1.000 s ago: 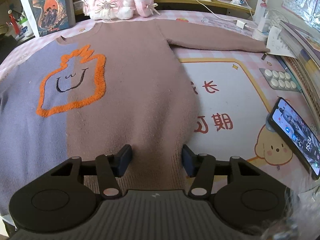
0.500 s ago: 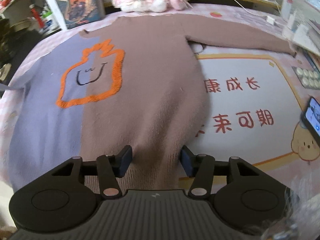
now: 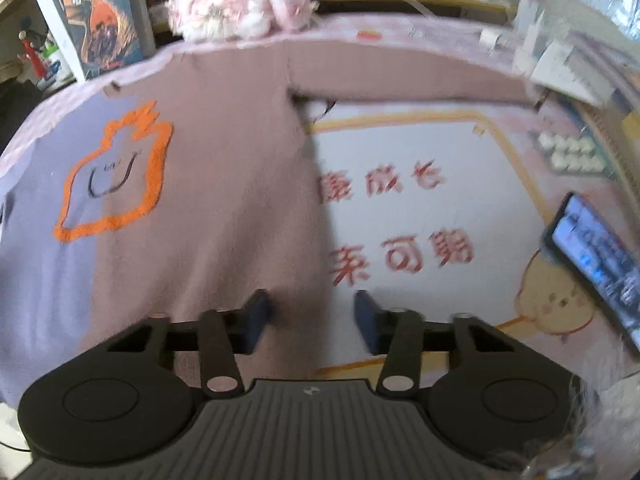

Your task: Fold clothes

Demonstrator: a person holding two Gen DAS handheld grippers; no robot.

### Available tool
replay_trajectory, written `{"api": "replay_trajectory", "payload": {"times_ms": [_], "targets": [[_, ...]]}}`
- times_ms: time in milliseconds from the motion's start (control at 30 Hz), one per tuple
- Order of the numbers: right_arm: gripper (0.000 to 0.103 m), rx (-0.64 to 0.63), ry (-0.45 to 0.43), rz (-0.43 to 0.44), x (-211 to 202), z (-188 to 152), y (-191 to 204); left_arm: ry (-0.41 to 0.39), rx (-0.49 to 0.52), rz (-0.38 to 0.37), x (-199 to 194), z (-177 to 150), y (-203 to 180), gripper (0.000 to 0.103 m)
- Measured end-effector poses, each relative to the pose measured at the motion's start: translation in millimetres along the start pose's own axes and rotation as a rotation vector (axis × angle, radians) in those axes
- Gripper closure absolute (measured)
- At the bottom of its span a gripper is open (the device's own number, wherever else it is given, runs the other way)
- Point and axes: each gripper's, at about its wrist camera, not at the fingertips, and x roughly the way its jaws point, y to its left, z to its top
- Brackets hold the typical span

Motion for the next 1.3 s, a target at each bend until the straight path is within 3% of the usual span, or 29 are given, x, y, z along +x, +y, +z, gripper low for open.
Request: {"api": "replay_trajectory", "payload": {"times_ms": [67,133,167,267,333,533,833,1067,1100,1133,1200,1300], "targets": [[0.083,-0.023,0.006,0.032,-1.2,-5.0,8.2,-0.001,0.024,0.007,2.4,1.8,-4.4,0.054],[0.092,-0.047,0.027,0.089,-3.0,-10.5,19.0,0.005,0.055,0.043,7.7,11.8,-4.1,0.099],[0.093,-0.058,0.047,0.134,-3.1,-13.0,25.1,0.006,0.065,0.061,10.2,17.1,-3.3,0.103],[0.094,-0.155,0.082,0.228,-4.9,-21.9,51.0,-0.014,0.044,0.094,15.2,34.0,2.2,0.103],[0.094,-0.180,0.068,0.212,-5.4,-23.1,53.8,-0.019,0.074,0.087,17.2,40.6,-2.3,0.103],[0.094,-0.051,0.010,0.071,-1.1,-6.3,10.0,-0.024,0.167,0.033,34.9,44.2,-39.7,0.103],[0.094,-0.135,0.003,0.086,-3.8,-17.1,37.6,-0.067,0.210,0.020,65.8,76.4,-65.6,0.103],[0.093,-0.112,-0.015,0.052,-0.9,-13.1,34.3,-0.074,0.223,0.043,84.1,96.7,-78.0,0.103],[0.093,-0.111,-0.020,0.045,-0.3,-12.1,33.9,-0.072,0.231,0.048,83.6,96.4,-77.9,0.103],[0.093,-0.110,-0.025,0.038,0.4,-11.1,33.5,-0.070,0.238,0.054,82.8,95.8,-77.7,0.095],[0.093,-0.112,-0.036,0.027,1.9,-9.7,33.3,-0.046,0.234,0.069,72.9,89.8,-72.2,0.093],[0.089,-0.129,-0.042,0.027,2.0,-9.8,33.9,-0.034,0.187,0.011,42.8,65.0,-56.7,0.089]]}}
